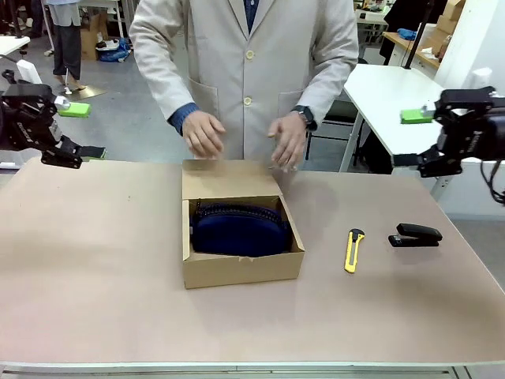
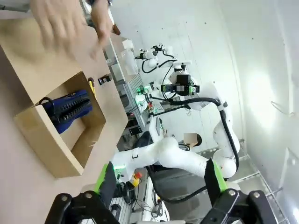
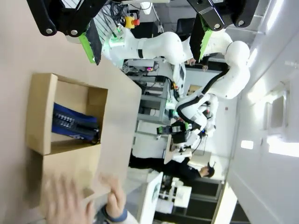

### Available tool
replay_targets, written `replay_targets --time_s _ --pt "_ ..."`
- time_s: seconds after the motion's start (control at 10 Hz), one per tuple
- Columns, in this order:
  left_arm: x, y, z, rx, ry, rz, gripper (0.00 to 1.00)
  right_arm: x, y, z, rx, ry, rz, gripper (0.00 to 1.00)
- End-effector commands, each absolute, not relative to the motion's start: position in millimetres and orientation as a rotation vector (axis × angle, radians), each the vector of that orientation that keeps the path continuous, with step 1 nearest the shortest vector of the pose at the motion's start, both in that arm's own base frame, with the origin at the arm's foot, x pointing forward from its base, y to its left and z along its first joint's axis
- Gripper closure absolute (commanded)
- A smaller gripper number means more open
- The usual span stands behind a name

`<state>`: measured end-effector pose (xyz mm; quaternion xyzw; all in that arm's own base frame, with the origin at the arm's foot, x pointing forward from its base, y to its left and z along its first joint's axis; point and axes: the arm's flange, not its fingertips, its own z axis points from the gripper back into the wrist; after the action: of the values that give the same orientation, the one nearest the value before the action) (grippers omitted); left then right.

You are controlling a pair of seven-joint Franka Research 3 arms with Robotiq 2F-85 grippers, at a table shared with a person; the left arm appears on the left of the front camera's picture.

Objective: Pack the item into the box.
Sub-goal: Close the Mailer Box.

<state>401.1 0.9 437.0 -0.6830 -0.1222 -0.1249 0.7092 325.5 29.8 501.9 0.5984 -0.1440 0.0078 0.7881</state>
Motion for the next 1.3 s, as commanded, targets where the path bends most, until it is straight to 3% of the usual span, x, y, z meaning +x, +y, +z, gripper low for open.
replay_targets --time_s 0.0,0.4,0.5,0.7,0.8,1.0,1.2 --pt "398.2 9.5 449.4 -1.503 -0.274 -0.316 0.00 319.3 -2.6 502.1 1.294 -0.321 -0.016 0.00" --pt "426.8 -48.1 411.4 -1.344 -0.348 -0.218 0.00 350.3 70.4 485.0 1.144 -0.330 0.098 0.00" --pt "443.5 -67.4 395.3 -1.255 -0.381 -0.183 0.00 381.3 94.4 462.3 1.041 -0.332 0.116 0.00" --pt "470.0 -84.3 368.5 -1.192 -0.327 -0.141 0.00 421.7 134.4 420.0 1.024 -0.272 0.183 0.00" --pt "479.2 -81.4 360.8 -1.216 -0.230 -0.143 0.00 433.8 146.8 399.0 0.976 -0.297 0.191 0.00" --pt "492.9 -74.1 351.3 -1.175 -0.171 -0.044 0.00 438.3 146.5 386.8 1.035 -0.333 0.125 0.00" --pt "474.6 -88.4 347.3 -1.199 -0.250 -0.140 0.00 421.0 150.3 388.6 0.957 -0.243 0.187 0.00"
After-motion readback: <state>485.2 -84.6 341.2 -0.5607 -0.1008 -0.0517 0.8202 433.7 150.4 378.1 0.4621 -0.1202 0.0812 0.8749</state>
